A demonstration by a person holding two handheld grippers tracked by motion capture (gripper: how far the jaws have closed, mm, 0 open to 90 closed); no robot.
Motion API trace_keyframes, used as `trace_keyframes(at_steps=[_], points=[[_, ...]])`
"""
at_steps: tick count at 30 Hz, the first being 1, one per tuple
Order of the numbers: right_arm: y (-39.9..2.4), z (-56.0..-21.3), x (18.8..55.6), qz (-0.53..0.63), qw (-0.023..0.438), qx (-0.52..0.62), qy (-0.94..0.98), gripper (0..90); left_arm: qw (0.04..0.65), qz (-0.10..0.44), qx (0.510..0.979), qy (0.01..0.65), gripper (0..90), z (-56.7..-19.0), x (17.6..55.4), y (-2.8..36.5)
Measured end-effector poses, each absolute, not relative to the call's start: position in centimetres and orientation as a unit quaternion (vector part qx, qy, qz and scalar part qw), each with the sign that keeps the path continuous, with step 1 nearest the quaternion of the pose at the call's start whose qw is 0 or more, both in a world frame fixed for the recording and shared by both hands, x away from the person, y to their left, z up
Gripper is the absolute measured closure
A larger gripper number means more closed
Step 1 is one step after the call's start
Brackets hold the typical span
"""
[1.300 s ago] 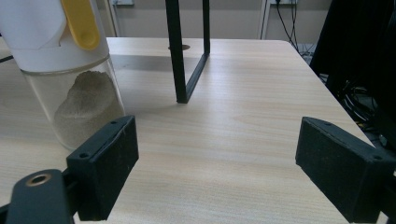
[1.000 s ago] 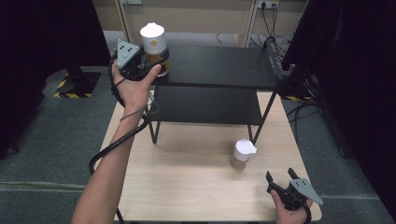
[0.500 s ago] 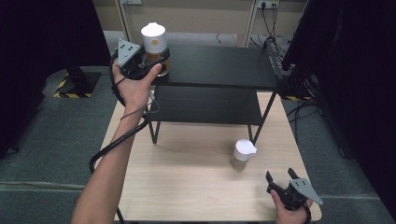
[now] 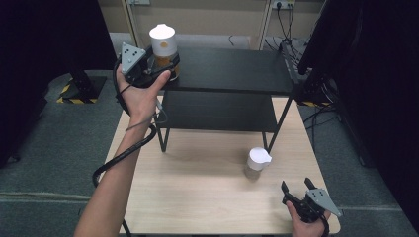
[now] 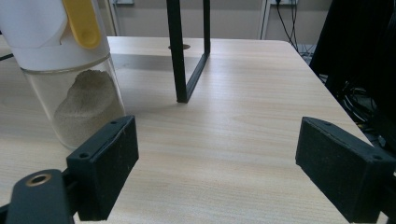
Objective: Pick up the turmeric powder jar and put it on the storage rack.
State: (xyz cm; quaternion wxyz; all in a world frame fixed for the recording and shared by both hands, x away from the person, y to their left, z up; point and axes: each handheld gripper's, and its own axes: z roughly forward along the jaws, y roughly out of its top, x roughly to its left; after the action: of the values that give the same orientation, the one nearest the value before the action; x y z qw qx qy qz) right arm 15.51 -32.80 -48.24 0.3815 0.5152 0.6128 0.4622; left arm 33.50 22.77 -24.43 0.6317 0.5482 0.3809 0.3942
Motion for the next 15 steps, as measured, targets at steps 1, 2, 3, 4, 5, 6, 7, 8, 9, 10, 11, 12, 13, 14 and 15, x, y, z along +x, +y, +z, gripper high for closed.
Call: trace_keyframes(at_steps=[1,2,3,4,5,6,7,8,9,10,11,12,13,14,15], points=[[-32.8,-48.3,15.5,0.462,0.382,0.515,0.613,13.4,0.631,0.394,0.549,0.381,18.0,-24.4,33.3,22.8],[-32.8,-48.3,15.5,0.462,0.382,0.515,0.613,13.4,0.63,0.392,0.552,0.38,17.8,-24.3,33.0,22.9],[-32.8,-48.3,15.5,0.462,0.382,0.515,0.613,13.4,0.628,0.392,0.553,0.382,17.6,-24.2,32.8,22.8],[-32.8,-48.3,15.5,0.463,0.382,0.515,0.613,13.4,0.627,0.391,0.555,0.382,17.4,-24.2,32.7,22.9],[-32.8,-48.3,15.5,0.463,0.382,0.515,0.613,13.4,0.627,0.388,0.557,0.382,17.2,-24.3,32.4,22.9],[-32.8,-48.3,15.5,0.463,0.381,0.515,0.612,13.4,0.626,0.385,0.559,0.384,16.9,-24.3,32.2,23.0],[-32.8,-48.3,15.5,0.463,0.381,0.515,0.612,13.4,0.624,0.384,0.56,0.386,16.8,-24.4,31.9,23.1],[-32.8,-48.3,15.5,0.463,0.381,0.515,0.612,13.4,0.623,0.382,0.56,0.39,16.8,-24.5,31.7,23.2],[-32.8,-48.3,15.5,0.463,0.381,0.515,0.612,13.4,0.623,0.379,0.56,0.392,16.8,-24.6,31.4,23.3],[-32.8,-48.3,15.5,0.463,0.382,0.515,0.613,13.4,0.623,0.377,0.561,0.394,16.8,-24.8,31.2,23.5],[-32.8,-48.3,15.5,0.463,0.382,0.514,0.613,13.4,0.623,0.375,0.561,0.394,16.7,-24.9,30.9,23.7],[-32.8,-48.3,15.5,0.463,0.382,0.514,0.612,13.4,0.624,0.374,0.563,0.393,16.6,-25.1,30.7,23.8],[-32.8,-48.3,15.5,0.463,0.382,0.515,0.612,13.4,0.626,0.372,0.563,0.391,16.6,-25.3,30.4,24.0],[-32.8,-48.3,15.5,0.463,0.382,0.515,0.612,13.4,0.626,0.37,0.565,0.389,16.6,-25.6,30.1,24.2],[-32.8,-48.3,15.5,0.462,0.382,0.515,0.613,13.4,0.627,0.371,0.565,0.387,16.6,-25.8,29.8,24.3]])
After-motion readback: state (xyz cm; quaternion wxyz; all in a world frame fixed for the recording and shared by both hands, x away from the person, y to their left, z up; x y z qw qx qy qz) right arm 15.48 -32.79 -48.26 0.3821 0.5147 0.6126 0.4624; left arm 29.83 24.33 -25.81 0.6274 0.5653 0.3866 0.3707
